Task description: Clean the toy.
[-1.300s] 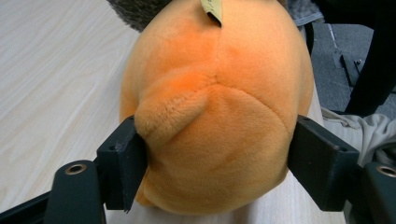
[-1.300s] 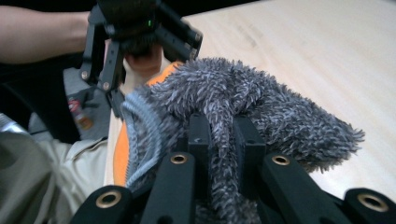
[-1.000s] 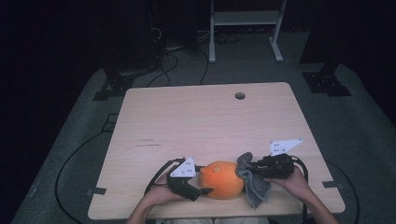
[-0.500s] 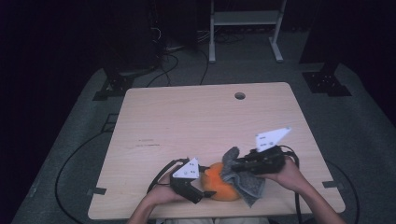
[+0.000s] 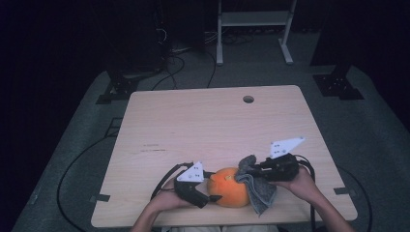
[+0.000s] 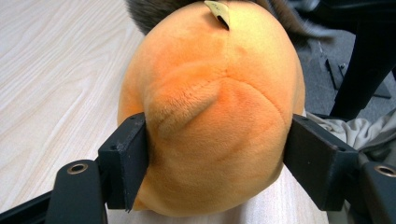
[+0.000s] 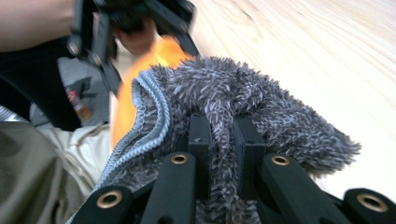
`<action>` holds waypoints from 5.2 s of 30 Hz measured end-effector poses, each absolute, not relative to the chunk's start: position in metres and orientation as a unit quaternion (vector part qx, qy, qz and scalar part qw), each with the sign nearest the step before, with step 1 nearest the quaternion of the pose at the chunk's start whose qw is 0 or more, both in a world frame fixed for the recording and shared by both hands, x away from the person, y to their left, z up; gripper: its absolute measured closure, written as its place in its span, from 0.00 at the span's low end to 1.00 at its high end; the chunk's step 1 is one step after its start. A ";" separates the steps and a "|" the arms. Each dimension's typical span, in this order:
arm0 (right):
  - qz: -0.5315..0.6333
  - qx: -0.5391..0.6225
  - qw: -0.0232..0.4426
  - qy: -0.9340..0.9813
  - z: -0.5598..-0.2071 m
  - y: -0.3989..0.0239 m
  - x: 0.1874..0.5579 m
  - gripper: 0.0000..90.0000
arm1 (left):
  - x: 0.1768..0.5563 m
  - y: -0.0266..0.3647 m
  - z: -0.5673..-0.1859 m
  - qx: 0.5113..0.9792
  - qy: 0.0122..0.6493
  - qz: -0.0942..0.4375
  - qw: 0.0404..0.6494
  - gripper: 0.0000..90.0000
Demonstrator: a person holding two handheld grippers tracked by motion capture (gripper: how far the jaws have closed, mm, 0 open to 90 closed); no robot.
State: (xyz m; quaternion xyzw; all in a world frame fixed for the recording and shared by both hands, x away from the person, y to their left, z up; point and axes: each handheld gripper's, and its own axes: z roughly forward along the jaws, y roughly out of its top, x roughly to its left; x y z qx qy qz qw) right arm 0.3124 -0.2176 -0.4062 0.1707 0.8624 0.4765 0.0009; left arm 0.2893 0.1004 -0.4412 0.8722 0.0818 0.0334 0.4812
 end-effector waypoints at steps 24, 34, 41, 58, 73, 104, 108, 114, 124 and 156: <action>0.518 0.164 0.046 0.838 -0.409 -0.217 0.295 0.88 | 0.300 0.085 -0.434 0.868 0.106 0.032 0.483 0.30; 0.485 0.235 0.036 0.842 -0.435 -0.267 0.288 0.88 | 0.303 0.078 -0.426 0.870 0.111 0.039 0.479 0.30; 0.499 0.160 0.060 0.849 -0.367 -0.231 0.292 0.88 | 0.298 0.058 -0.413 0.879 0.085 0.063 0.465 0.33; 0.471 0.145 0.026 0.870 -0.388 -0.211 0.299 0.88 | 0.304 0.065 -0.424 0.867 0.089 0.032 0.489 0.12; 0.503 0.204 0.047 0.839 -0.420 -0.266 0.285 0.88 | 0.318 0.061 -0.437 0.851 0.104 -0.033 0.513 0.33; 0.550 0.191 0.068 0.810 -0.395 -0.232 0.313 0.88 | 0.318 0.070 -0.396 0.876 0.115 0.054 0.465 0.27; 0.542 0.147 0.083 0.823 -0.369 -0.210 0.309 0.88 | 0.317 0.061 -0.393 0.880 0.102 0.057 0.461 0.26; 0.503 0.145 0.075 0.849 -0.381 -0.195 0.316 0.88 | 0.320 0.088 -0.397 0.847 0.100 0.015 0.522 0.10; 0.508 0.129 0.087 0.847 -0.383 -0.191 0.314 0.88 | 0.332 0.078 -0.428 0.860 0.119 -0.014 0.496 0.16; 0.501 0.175 0.134 0.837 -0.399 -0.226 0.307 0.88 | 0.336 0.065 -0.427 0.850 0.179 -0.007 0.495 0.28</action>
